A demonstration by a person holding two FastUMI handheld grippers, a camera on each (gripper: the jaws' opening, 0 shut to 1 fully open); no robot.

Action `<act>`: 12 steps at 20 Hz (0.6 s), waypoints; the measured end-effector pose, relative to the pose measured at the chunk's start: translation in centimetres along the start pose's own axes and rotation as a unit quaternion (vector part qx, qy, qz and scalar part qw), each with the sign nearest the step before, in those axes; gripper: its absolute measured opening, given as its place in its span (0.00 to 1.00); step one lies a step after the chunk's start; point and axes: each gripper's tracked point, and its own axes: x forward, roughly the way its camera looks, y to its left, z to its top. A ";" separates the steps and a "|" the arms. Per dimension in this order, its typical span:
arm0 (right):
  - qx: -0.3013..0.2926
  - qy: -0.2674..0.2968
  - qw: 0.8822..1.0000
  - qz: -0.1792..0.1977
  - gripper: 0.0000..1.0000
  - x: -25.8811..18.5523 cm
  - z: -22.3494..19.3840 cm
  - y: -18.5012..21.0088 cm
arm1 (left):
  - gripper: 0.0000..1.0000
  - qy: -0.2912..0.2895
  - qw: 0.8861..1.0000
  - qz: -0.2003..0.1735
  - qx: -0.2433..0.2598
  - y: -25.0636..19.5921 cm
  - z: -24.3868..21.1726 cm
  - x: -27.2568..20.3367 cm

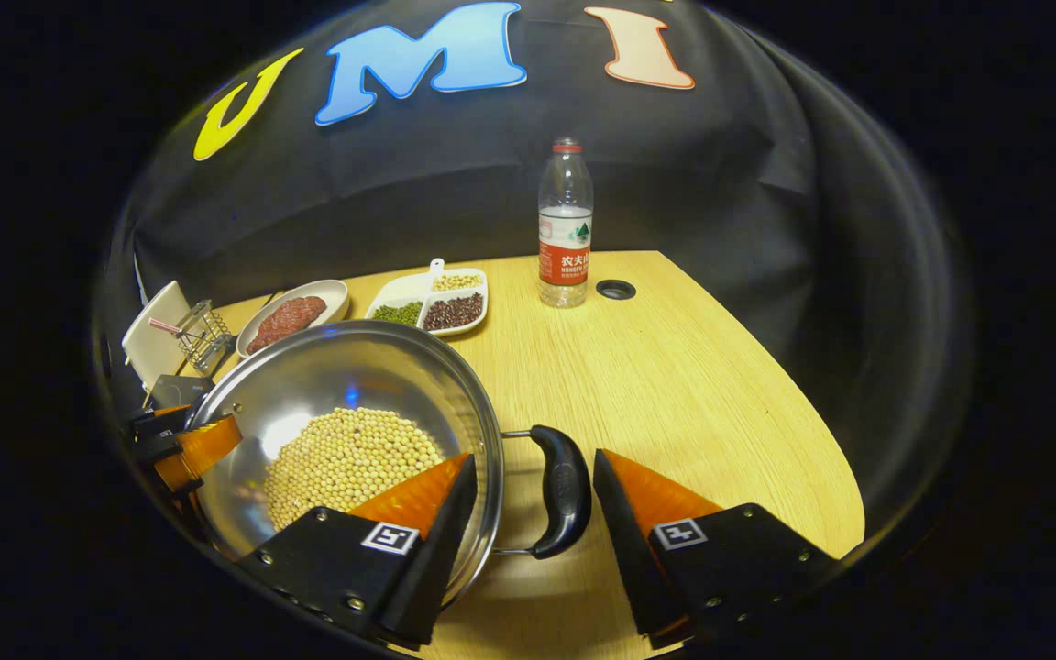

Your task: First push the handle of the pot to place it horizontally, then grasp the pot with both hands and set it on the induction cooktop.

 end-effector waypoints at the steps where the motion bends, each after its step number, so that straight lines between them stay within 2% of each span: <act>1: 0.003 -0.001 1.000 0.008 0.74 -0.2 0.1 0.2 | 0.96 0.002 1.000 -0.002 -0.002 -0.2 -0.4 0.1; 2: 0.006 -0.003 1.000 0.006 0.74 -0.4 0.1 0.2 | 0.98 0.001 1.000 0.007 -0.001 0.0 -0.4 0.0; 3: 0.003 -0.003 1.000 0.007 0.63 -0.1 0.1 0.2 | 0.88 -0.002 1.000 0.012 -0.001 0.3 -0.3 0.2; 4: 0.005 -0.003 1.000 0.007 0.63 -0.2 0.0 0.2 | 0.87 -0.008 1.000 0.017 -0.006 0.3 -0.4 0.5; 5: 0.006 0.000 1.000 0.007 0.60 -0.1 -0.2 0.4 | 0.80 -0.012 1.000 0.022 -0.013 0.4 -0.3 0.6; 6: 0.007 -0.003 1.000 0.005 0.59 -0.1 -0.1 0.2 | 0.82 -0.016 0.999 0.029 -0.020 0.6 -0.3 0.6; 7: 0.007 -0.002 1.000 0.002 0.55 -0.2 -0.1 0.3 | 0.77 -0.017 0.999 0.035 -0.024 0.7 -0.1 0.5; 8: 0.003 -0.005 1.000 0.000 0.55 -0.3 -0.2 0.3 | 0.68 -0.018 0.999 0.037 -0.023 0.7 -0.2 0.7; 9: 0.004 -0.008 1.000 -0.002 0.55 -0.5 -0.1 0.3 | 0.75 -0.017 0.999 0.037 -0.026 0.7 -0.3 0.7; 10: 0.003 -0.009 1.000 -0.002 0.55 -0.6 0.0 0.3 | 0.70 -0.017 0.999 0.037 -0.026 0.6 -0.4 0.8; 12: -0.004 -0.011 1.000 -0.002 0.54 -0.8 0.1 0.2 | 0.69 -0.014 0.999 0.039 -0.028 0.5 -0.8 0.6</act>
